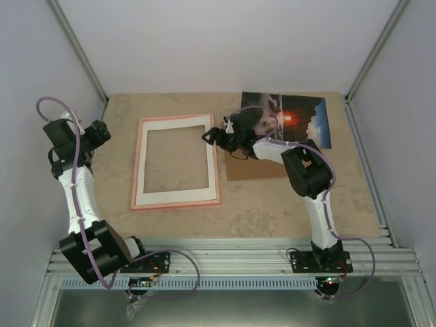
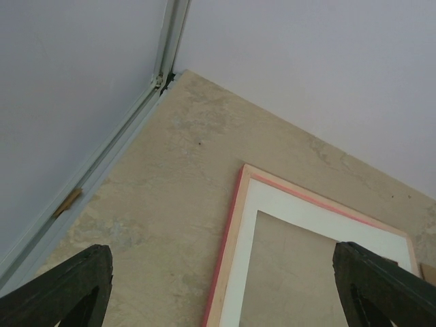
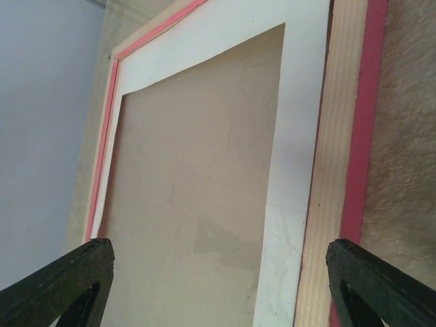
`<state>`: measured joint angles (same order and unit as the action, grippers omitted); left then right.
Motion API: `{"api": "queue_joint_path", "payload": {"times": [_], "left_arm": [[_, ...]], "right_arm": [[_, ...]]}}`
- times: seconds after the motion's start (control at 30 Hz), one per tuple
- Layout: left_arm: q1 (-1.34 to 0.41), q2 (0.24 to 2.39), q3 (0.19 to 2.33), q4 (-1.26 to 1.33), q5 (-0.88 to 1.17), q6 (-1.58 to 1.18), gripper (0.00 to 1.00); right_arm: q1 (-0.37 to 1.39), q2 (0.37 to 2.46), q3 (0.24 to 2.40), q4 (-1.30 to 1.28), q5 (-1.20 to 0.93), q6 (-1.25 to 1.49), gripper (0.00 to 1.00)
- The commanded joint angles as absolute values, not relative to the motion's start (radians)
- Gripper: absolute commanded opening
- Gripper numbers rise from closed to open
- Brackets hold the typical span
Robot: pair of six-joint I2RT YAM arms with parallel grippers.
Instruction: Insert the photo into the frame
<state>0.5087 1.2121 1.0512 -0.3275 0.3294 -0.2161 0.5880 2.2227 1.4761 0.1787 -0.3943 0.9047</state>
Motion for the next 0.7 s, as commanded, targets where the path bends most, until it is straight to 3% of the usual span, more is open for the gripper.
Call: {"api": "queue_joint_path", "payload": {"times": [0.0, 0.2, 0.27, 0.67], "left_arm": [[0.507, 1.239, 1.072, -0.384, 0.318, -0.143, 0.90], [0.508, 1.300, 1.078, -0.451, 0.311, -0.055, 0.86], [0.507, 1.305, 1.064, -0.452, 0.308, -0.046, 0.84], [0.472, 1.374, 1.003, -0.495, 0.277, 0.044, 0.77]], "right_arm": [[0.597, 2.152, 1.459, 0.115, -0.371, 0.783, 0.82], [0.594, 2.080, 1.390, 0.099, -0.323, 0.605, 0.55], [0.594, 2.057, 1.359, 0.091, -0.318, 0.558, 0.49], [0.636, 2.003, 1.238, 0.051, -0.300, 0.427, 0.47]]}}
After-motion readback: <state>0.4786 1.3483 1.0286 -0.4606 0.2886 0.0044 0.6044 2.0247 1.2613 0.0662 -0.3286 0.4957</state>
